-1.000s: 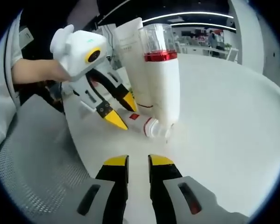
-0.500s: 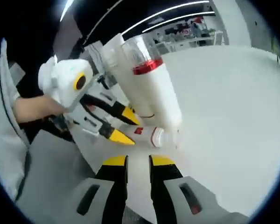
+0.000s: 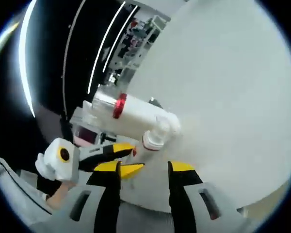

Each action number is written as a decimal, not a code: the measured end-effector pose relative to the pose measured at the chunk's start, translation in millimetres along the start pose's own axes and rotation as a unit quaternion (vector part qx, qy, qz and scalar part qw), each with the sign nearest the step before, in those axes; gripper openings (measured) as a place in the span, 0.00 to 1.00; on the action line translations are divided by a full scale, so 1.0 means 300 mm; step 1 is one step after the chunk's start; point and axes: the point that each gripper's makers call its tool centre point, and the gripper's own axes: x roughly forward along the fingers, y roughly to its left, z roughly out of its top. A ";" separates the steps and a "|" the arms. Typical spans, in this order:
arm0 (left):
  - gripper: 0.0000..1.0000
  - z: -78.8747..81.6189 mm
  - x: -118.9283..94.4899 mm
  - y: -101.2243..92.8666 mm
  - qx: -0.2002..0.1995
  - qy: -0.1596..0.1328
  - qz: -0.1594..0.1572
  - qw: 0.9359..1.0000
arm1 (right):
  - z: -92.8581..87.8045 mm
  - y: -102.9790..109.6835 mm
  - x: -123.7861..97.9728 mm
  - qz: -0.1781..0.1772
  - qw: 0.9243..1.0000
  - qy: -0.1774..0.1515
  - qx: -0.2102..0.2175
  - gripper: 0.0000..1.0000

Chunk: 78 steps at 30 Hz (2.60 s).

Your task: Arrange the skincare products in the storage area until every visible bottle or jar stands upright without overlapping.

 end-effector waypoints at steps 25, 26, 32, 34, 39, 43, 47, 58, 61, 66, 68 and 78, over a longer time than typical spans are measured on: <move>0.21 0.149 -0.121 -0.008 -0.086 -0.100 0.063 0.989 | 0.029 0.160 0.023 0.033 0.997 -0.066 0.010 0.23; 0.21 0.159 -0.129 -0.008 -0.092 -0.108 0.061 0.988 | 0.034 0.163 0.019 0.035 0.997 -0.073 0.018 0.22; 0.22 0.169 -0.153 -0.020 -0.096 -0.120 0.052 0.987 | 0.034 0.202 -0.002 0.065 0.995 -0.070 -0.013 0.19; 0.23 0.178 -0.166 -0.030 -0.092 -0.125 0.048 0.987 | 0.034 0.217 -0.008 0.070 0.995 -0.067 -0.034 0.18; 0.24 0.199 -0.207 -0.041 -0.087 -0.142 0.031 0.986 | 0.041 0.250 -0.025 0.091 0.991 -0.067 -0.076 0.18; 0.24 0.248 -0.266 -0.060 -0.100 -0.179 0.000 0.979 | 0.048 0.285 -0.052 0.129 0.982 -0.056 -0.126 0.18; 0.28 0.290 -0.335 -0.081 -0.122 -0.211 -0.053 0.968 | 0.054 0.338 -0.087 0.176 0.967 -0.042 -0.181 0.18; 0.31 0.379 -0.485 -0.005 -0.158 -0.265 -0.116 0.944 | -0.022 0.454 -0.138 0.248 0.865 0.073 -0.430 0.18; 0.30 0.363 -0.473 -0.019 -0.122 -0.242 -0.133 0.953 | -0.056 0.438 -0.126 0.241 0.827 0.110 -0.496 0.18; 0.33 0.343 -0.440 -0.066 -0.077 -0.197 -0.152 0.965 | -0.112 0.418 -0.107 0.245 0.781 0.144 -0.556 0.18; 0.34 0.348 -0.435 -0.078 -0.071 -0.194 -0.158 0.966 | -0.124 0.416 -0.106 0.251 0.778 0.148 -0.556 0.18; 0.22 0.338 -0.394 -0.100 0.022 -0.163 -0.147 0.975 | -0.134 0.374 -0.102 0.260 0.735 0.159 -0.606 0.18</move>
